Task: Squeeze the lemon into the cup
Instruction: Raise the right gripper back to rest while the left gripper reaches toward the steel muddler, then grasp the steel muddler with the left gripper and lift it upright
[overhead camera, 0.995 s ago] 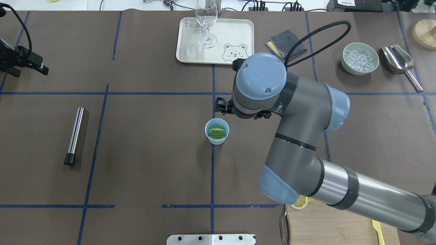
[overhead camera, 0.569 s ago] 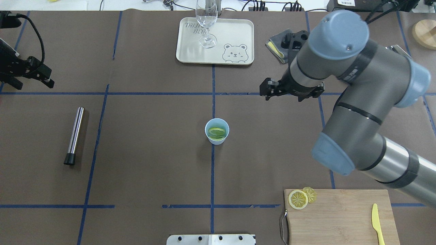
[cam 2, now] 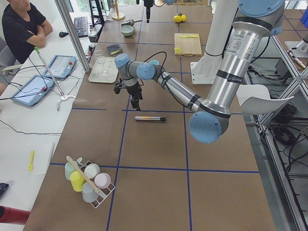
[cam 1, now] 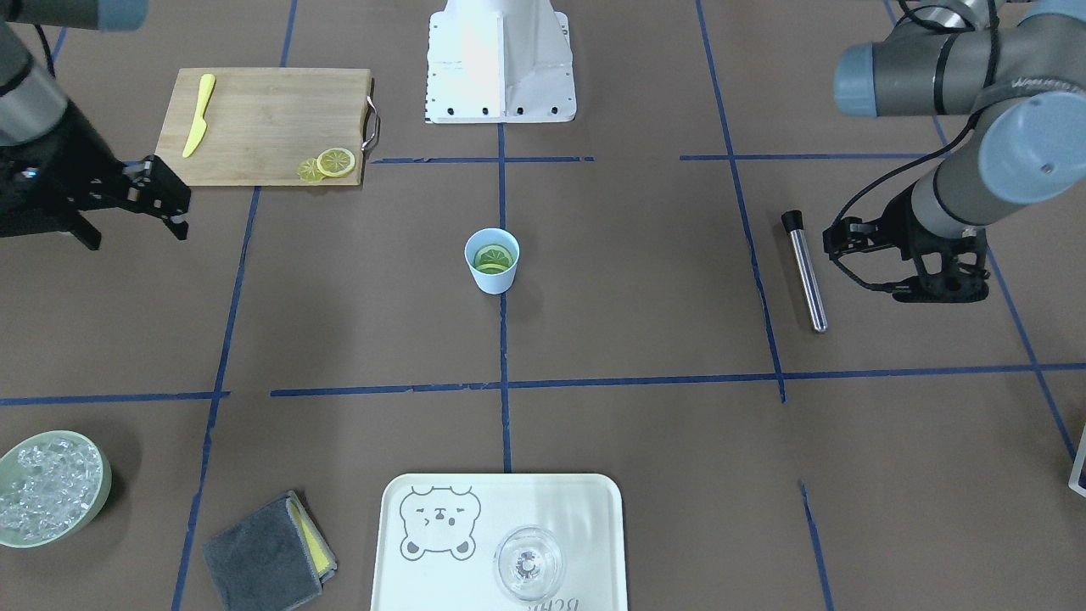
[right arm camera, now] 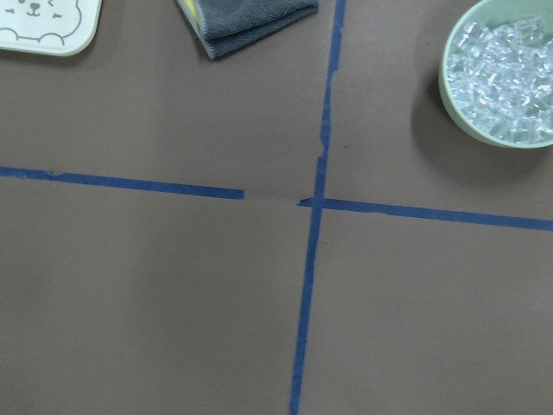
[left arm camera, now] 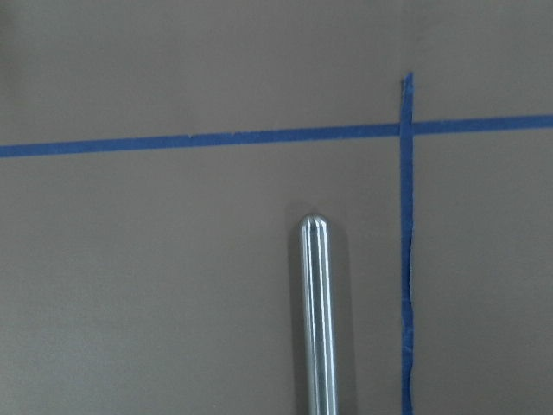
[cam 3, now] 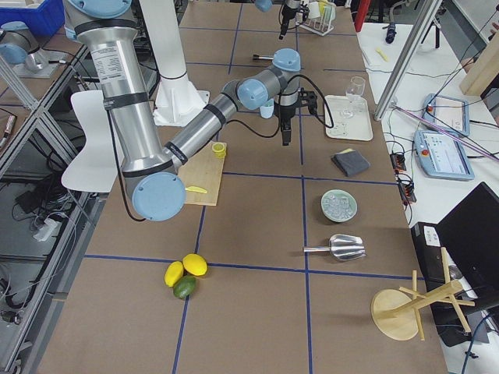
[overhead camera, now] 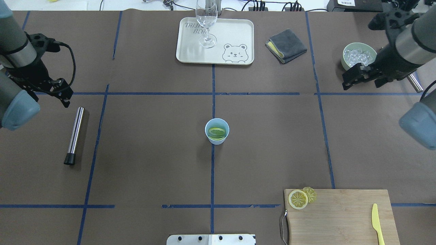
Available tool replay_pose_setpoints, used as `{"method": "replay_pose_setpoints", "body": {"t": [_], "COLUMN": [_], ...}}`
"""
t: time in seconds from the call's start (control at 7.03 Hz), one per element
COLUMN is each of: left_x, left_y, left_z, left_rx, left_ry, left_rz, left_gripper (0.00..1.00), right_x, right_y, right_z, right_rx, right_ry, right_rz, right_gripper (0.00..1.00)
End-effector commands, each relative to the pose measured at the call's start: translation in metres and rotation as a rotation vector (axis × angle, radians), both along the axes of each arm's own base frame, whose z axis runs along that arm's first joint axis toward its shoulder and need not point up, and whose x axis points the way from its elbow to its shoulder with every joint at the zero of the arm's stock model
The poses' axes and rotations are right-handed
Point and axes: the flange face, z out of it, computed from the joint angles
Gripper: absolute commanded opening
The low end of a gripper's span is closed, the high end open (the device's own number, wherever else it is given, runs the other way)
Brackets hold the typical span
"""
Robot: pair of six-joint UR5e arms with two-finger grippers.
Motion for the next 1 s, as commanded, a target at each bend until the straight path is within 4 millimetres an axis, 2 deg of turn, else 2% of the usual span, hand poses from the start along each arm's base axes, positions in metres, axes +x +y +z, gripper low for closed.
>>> {"method": "replay_pose_setpoints", "body": {"t": [0.0,0.14,0.43,0.57,0.85], "left_x": [0.041,0.053,0.081,0.089,0.09], "left_y": [-0.003,-0.003,0.003,0.007,0.007], "left_z": [0.051,0.069,0.1,0.104,0.101], "left_rx": [-0.043,-0.051,-0.047,-0.049,-0.05], "left_ry": [0.032,0.028,0.032,0.031,0.031], "left_rz": [0.056,0.072,0.108,0.118,0.112], "left_gripper": [1.0,1.0,1.0,1.0,1.0], "right_x": [0.083,0.096,0.108,0.113,0.117], "right_y": [0.002,0.003,0.002,0.001,0.002], "right_z": [0.054,0.06,0.06,0.057,0.054], "right_rx": [0.007,-0.003,-0.001,0.004,0.007], "right_ry": [-0.049,-0.058,-0.058,-0.068,-0.077], "right_rz": [-0.046,-0.029,-0.007,0.001,0.006], "right_gripper": [1.0,1.0,1.0,1.0,1.0]}}
